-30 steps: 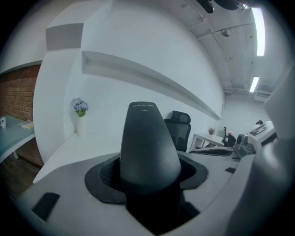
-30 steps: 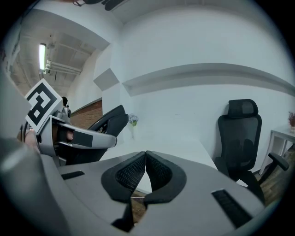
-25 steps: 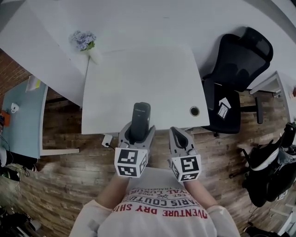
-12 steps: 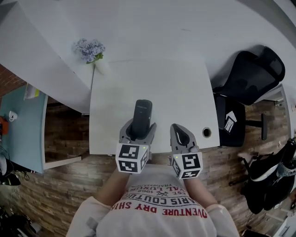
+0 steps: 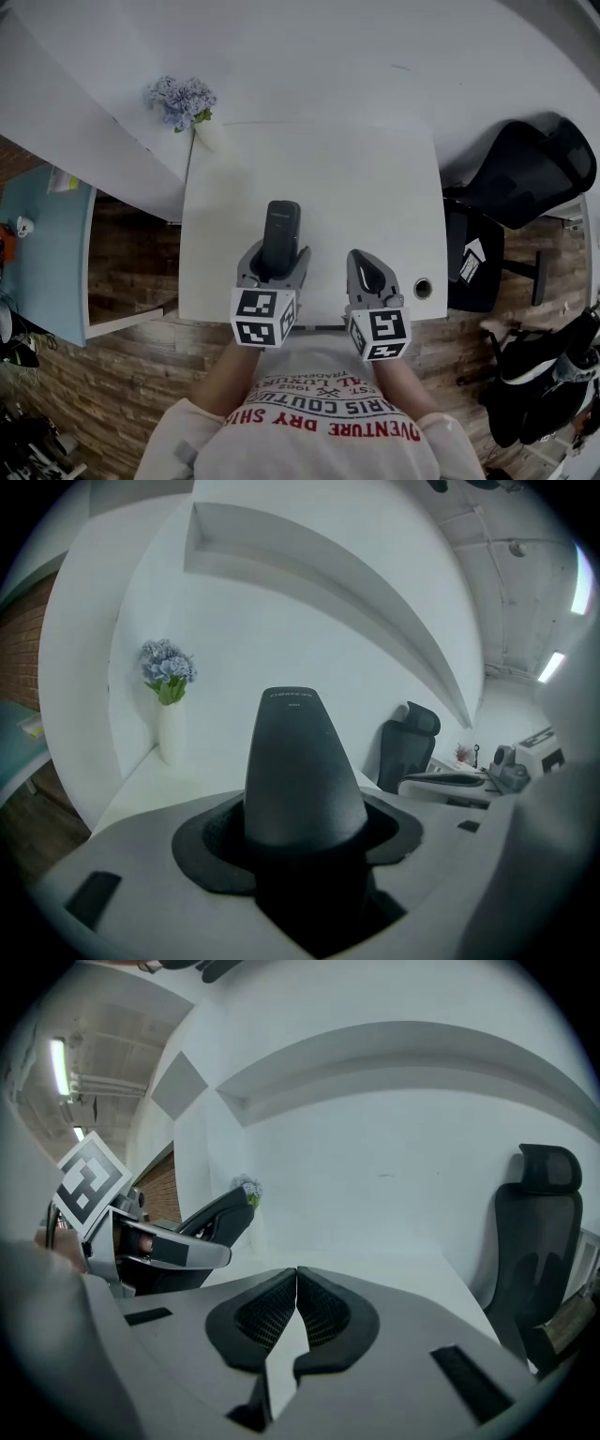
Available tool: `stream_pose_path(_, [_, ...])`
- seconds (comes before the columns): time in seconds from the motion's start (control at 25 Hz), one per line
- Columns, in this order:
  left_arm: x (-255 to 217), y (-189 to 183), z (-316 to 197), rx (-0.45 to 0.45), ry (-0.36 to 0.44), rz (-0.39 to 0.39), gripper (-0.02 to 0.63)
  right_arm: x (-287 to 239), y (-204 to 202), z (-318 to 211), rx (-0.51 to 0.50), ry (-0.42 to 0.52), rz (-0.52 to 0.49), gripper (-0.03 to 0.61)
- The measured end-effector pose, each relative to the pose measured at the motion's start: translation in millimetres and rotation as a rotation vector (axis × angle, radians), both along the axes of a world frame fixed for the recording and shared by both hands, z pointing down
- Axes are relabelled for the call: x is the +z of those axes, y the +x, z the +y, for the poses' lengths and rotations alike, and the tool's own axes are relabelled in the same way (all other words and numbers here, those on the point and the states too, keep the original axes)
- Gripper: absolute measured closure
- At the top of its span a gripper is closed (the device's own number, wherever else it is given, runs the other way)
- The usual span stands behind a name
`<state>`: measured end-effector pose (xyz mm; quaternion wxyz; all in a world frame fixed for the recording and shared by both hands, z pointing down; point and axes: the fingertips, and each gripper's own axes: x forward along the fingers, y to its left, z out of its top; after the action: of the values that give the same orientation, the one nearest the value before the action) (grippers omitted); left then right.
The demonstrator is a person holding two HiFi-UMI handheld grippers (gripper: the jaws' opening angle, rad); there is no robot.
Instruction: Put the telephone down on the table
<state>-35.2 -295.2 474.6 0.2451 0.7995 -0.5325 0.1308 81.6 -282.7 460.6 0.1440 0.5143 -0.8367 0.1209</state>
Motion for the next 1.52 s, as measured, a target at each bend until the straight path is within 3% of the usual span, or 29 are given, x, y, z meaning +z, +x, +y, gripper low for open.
stream_pose_path(0.44, [88,-11,-47,-0.122,-0.196,-0.069,0.311,45,18,-72,-0.072,-0.077,0.043,0.552])
stream_pose_path(0.8, [155,-10,-80,-0.142,-0.335,-0.139,0.311,93,12,-90,-0.136,-0.181,0.051,0.552])
stream_pose_path(1.08, [192,-13,-91,-0.139,-0.438,-0.19,0.311,105,12,-102,-0.14,-0.208,0.048,0.552])
stream_pose_path(1.52, [209,-3,-91,-0.11,-0.499,-0.243,0.311,113,13,-109,-0.141,-0.235,0.032,0.552])
